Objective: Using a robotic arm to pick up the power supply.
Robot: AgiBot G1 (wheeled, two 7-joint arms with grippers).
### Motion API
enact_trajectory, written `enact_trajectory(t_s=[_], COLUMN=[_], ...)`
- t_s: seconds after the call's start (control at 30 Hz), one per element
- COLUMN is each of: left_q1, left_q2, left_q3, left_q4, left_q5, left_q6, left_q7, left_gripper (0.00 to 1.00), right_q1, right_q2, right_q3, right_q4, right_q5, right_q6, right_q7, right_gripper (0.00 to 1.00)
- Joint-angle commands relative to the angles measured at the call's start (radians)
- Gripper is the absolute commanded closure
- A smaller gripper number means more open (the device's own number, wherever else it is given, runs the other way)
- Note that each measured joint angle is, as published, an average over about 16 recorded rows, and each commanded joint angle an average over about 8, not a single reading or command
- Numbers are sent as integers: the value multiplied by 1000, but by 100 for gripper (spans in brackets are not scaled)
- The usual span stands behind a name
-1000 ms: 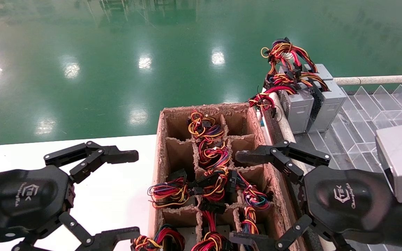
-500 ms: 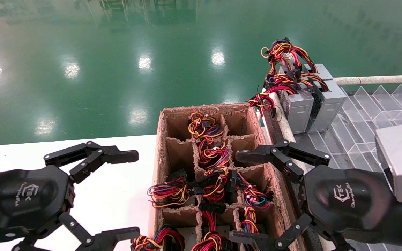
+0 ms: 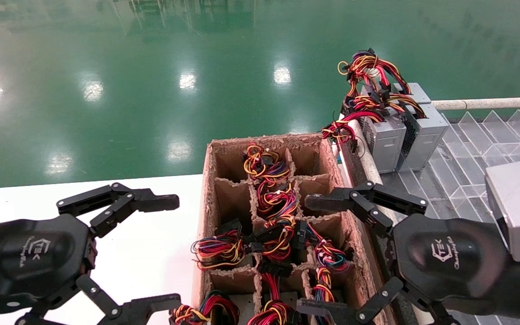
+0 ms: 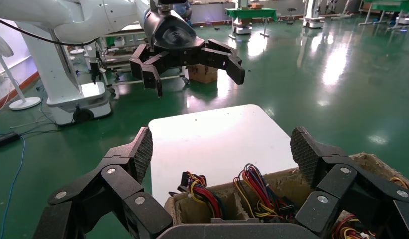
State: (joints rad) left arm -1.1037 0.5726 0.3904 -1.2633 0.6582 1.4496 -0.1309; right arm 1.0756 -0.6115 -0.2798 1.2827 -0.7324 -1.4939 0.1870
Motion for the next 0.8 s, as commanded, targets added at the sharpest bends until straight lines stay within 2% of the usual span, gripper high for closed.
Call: enact_trajectory(t_s=[0.03, 0.8], left_q1=[0, 0], left_q2=[0, 0], left_q3=[0, 0], left_q4=[0, 0], left_q5=[0, 0], left_q6=[0, 0], left_q7=[0, 0], left_gripper=[0, 0], right_q1=[0, 0], right_q2=[0, 0], right_q3=[0, 0], right_q4=[0, 0], right_q5=[0, 0], right_q6=[0, 0], right_q7=[0, 0], right_gripper=[0, 0])
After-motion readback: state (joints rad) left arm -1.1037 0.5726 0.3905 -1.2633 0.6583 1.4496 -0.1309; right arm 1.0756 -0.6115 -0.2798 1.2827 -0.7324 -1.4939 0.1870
